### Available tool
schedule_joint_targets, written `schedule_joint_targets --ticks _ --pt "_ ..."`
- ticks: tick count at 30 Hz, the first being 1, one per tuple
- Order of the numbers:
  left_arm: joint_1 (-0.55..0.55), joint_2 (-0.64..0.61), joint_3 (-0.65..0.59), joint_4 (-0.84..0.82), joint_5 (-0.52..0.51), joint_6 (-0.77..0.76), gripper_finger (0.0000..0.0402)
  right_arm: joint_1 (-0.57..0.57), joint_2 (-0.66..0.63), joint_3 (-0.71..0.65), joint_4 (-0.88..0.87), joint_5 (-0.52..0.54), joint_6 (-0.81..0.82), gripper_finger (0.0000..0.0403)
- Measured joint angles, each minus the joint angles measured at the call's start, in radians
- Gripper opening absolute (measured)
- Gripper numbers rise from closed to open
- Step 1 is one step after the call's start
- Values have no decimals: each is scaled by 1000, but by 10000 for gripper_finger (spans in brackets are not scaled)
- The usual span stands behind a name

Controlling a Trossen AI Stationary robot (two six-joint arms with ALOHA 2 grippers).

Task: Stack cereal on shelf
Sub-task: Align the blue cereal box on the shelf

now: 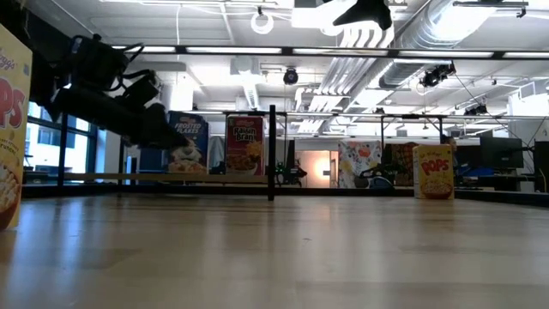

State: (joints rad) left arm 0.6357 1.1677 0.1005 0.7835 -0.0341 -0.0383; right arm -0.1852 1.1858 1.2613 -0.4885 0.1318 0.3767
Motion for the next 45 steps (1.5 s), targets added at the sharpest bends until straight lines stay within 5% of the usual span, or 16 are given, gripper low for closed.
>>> schedule_joint_targets --ticks 20,30,34,37,40,45 --pt "-1 -397 0 -493 5 -80 244 0 0 0 0 0 10 250" --pt "-2 -520 0 -767 137 -195 238 0 0 0 0 0 8 250" --pt "-29 -544 0 -761 197 -371 192 0 0 0 0 0 8 250" --pt "-74 -554 0 -717 169 -504 115 0 0 0 0 0 8 250" --pt "-128 -559 0 -661 85 -645 26 0 0 0 0 0 8 250" --pt "-208 -558 0 -624 -138 -834 6 0 0 0 0 1 6 250"
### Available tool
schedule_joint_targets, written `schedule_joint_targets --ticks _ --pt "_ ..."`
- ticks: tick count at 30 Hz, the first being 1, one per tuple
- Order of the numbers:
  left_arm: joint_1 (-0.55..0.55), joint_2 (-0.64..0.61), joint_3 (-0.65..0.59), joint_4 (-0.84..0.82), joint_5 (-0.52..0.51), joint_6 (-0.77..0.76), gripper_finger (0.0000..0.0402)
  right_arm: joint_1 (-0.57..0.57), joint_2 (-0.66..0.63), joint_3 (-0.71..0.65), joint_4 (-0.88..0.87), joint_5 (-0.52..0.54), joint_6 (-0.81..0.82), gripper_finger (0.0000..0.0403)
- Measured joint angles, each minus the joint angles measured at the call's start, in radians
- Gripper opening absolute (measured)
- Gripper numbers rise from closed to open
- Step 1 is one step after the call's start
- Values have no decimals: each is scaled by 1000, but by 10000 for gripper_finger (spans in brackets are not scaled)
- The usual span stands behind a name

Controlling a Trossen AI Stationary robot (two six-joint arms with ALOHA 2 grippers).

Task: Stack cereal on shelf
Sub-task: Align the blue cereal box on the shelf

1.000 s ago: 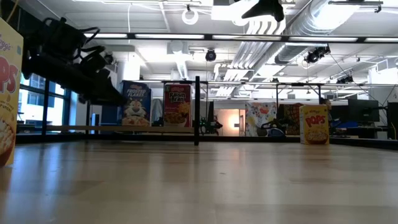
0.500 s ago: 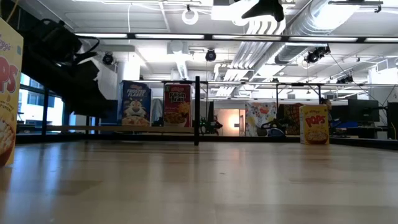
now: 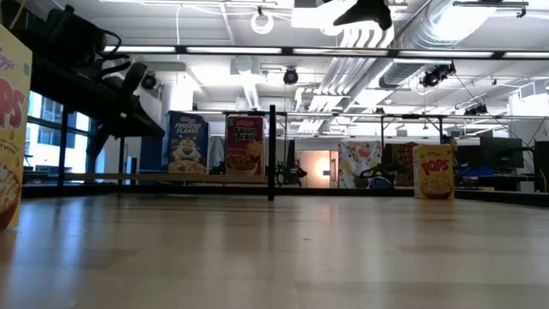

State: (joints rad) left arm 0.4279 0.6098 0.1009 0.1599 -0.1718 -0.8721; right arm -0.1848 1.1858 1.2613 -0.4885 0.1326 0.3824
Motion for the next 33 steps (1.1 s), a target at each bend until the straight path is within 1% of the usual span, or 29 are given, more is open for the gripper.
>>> schedule_joint_targets --ticks 1,3,7,11,14,20,24,31,33 --pt "-9 0 0 14 -35 -24 3 0 0 0 0 0 -5 250" --pt "-18 1 0 48 -68 -47 3 0 0 0 0 3 -10 250" --pt "-20 22 0 81 -51 -119 1 0 0 0 0 31 -24 250" --pt "-20 65 0 81 -48 -210 0 0 0 0 0 32 -24 250" --pt "-20 103 0 118 -44 -250 0 0 0 0 0 32 -24 250" --pt "-20 189 0 255 -27 -266 0 0 0 0 0 32 -24 250" --pt "-20 243 0 263 -19 -276 0 0 0 0 0 32 -24 250" --pt "11 262 0 264 -133 -255 0 0 0 0 0 32 -24 250" --pt "36 262 0 264 -135 -245 0 0 0 0 0 32 -24 250"
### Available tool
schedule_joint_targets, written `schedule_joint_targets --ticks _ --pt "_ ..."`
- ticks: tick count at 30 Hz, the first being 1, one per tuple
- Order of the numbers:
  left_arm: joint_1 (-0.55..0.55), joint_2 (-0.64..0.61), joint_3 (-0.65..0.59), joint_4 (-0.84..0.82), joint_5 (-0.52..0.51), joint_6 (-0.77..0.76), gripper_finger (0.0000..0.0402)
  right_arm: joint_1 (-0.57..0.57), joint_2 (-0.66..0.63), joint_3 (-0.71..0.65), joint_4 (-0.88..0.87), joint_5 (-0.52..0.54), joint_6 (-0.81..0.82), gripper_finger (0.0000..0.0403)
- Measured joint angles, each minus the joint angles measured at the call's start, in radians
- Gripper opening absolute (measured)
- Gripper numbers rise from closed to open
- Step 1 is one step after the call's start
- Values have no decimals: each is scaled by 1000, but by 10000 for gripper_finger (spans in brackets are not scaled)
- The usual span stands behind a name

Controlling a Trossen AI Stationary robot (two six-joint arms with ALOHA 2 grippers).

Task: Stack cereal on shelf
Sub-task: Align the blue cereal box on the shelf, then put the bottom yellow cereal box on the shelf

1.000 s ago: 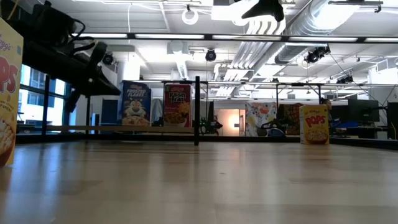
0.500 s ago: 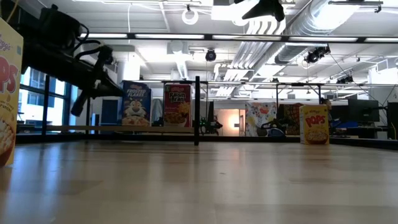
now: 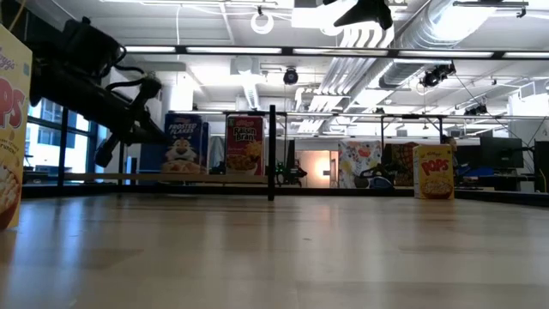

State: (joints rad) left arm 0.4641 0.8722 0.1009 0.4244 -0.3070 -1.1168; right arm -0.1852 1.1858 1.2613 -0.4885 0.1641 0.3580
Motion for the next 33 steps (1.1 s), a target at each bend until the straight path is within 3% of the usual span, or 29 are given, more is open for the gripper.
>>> schedule_joint_targets --ticks 10,14,19,25,30,33 --pt "64 0 0 0 51 20 0 0 0 0 0 -1 -9 250" --pt "67 -1 0 -1 117 45 0 0 0 0 0 -3 -9 250" --pt "66 -42 0 -3 247 124 0 0 0 0 0 -3 -9 250" --pt "79 -191 10 -13 430 314 0 0 0 0 0 -15 -11 250" --pt "25 -310 140 -153 686 597 0 0 0 0 0 -14 1 250" --pt "-33 -328 254 -277 756 729 0 0 0 0 0 -14 9 250"
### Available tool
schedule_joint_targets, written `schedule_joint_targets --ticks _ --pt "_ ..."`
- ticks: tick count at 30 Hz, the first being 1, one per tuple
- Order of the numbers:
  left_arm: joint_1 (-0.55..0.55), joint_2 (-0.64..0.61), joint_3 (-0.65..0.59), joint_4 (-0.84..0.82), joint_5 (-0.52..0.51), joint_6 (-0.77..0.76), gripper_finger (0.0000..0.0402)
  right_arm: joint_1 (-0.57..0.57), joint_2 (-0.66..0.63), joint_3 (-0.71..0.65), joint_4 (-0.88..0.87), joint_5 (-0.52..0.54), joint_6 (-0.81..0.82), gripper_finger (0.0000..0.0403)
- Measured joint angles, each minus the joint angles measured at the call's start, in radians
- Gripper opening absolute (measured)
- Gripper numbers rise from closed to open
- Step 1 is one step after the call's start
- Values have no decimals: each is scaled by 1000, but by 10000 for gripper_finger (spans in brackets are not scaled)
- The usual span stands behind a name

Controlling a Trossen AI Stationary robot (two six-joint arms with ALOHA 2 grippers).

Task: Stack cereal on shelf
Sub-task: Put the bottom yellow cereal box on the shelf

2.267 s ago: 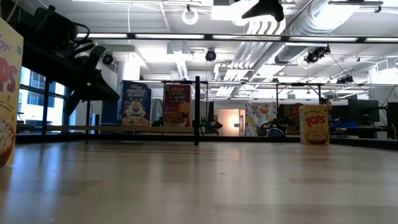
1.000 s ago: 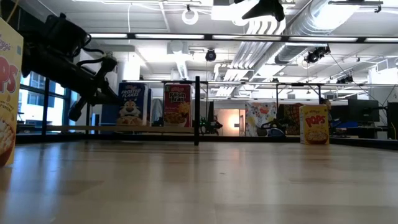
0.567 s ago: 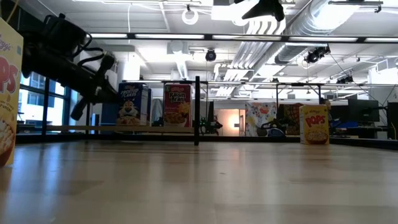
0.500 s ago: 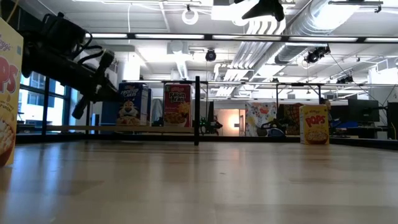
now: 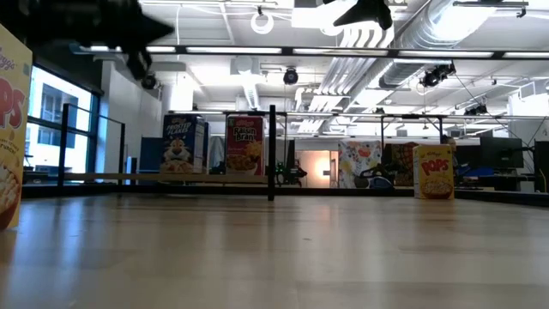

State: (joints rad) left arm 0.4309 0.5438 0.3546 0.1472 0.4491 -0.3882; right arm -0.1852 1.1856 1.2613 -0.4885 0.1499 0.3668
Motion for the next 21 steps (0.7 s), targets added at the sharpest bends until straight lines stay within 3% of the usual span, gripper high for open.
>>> schedule_joint_targets --ticks 6,16,21 --pt "-123 50 238 -270 3 243 25 0 0 0 0 0 20 250" --pt "-370 287 601 -674 47 449 201 0 0 0 0 -16 63 250" --pt "-546 446 782 -879 42 557 264 1 0 0 -1 -29 54 250"
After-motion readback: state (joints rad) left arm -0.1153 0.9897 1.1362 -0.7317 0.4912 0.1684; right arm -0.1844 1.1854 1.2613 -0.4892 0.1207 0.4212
